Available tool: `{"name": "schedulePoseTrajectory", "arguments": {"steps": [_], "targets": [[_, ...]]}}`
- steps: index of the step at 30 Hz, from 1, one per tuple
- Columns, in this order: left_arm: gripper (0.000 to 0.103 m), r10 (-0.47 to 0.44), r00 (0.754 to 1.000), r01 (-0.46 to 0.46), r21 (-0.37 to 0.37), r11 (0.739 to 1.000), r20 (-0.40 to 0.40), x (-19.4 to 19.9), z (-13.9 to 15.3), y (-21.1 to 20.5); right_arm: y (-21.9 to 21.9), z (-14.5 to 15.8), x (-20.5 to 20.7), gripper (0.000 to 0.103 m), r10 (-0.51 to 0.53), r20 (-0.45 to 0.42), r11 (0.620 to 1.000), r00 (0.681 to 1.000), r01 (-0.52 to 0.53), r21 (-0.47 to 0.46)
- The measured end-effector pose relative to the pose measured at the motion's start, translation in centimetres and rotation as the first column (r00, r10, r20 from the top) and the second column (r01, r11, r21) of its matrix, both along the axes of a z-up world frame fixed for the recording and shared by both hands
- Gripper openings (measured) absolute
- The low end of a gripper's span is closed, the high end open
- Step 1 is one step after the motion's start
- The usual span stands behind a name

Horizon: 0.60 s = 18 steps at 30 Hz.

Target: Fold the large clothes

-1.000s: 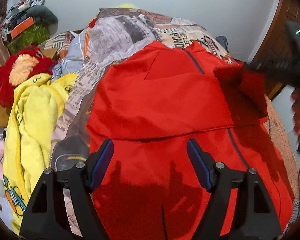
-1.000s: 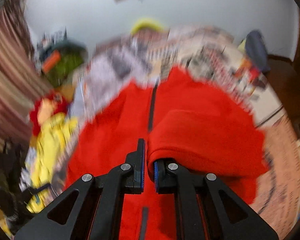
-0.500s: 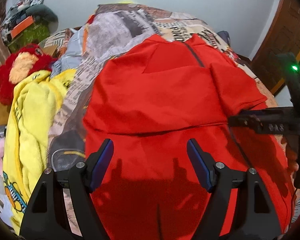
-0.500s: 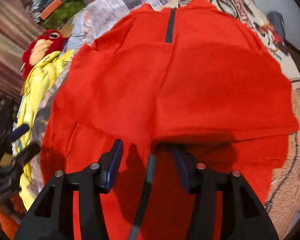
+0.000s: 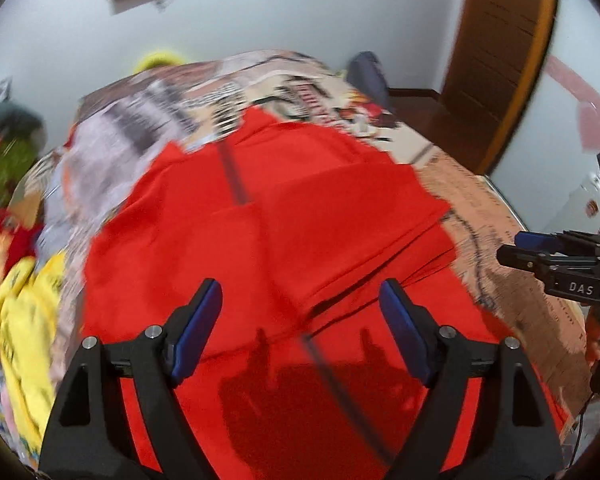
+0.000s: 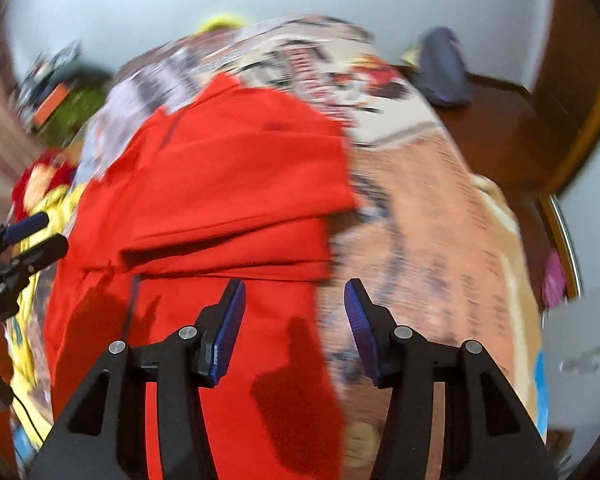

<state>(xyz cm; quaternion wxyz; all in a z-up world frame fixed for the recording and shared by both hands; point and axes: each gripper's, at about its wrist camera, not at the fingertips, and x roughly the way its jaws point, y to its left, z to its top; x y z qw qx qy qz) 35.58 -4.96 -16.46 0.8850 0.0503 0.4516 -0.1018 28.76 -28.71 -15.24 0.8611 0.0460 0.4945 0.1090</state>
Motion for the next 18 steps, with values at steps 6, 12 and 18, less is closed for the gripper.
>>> {"name": "schedulePoseTrajectory", "arguments": {"steps": [6,12,18], "targets": [[0.081,-0.141,0.987,0.144,0.035,0.989,-0.072,4.3,-2.8,-7.2,-4.5,-0.8,0.1,0.048,-0.113,-0.011,0.993,0.994,0.113,0.014],[0.081,-0.191,0.97,0.204,0.082,0.975,-0.151,8.2,-7.5,-11.3,-6.4,-2.2,0.4,0.048,-0.145,-0.043,0.988,0.989,0.147,0.054],[0.079,-0.149,0.974,0.164,0.076,0.984,-0.168,10.2,-11.0,-11.0,-6.0,-3.4,1.1,0.048,-0.099,-0.07,0.993,0.993,0.103,0.057]]}}
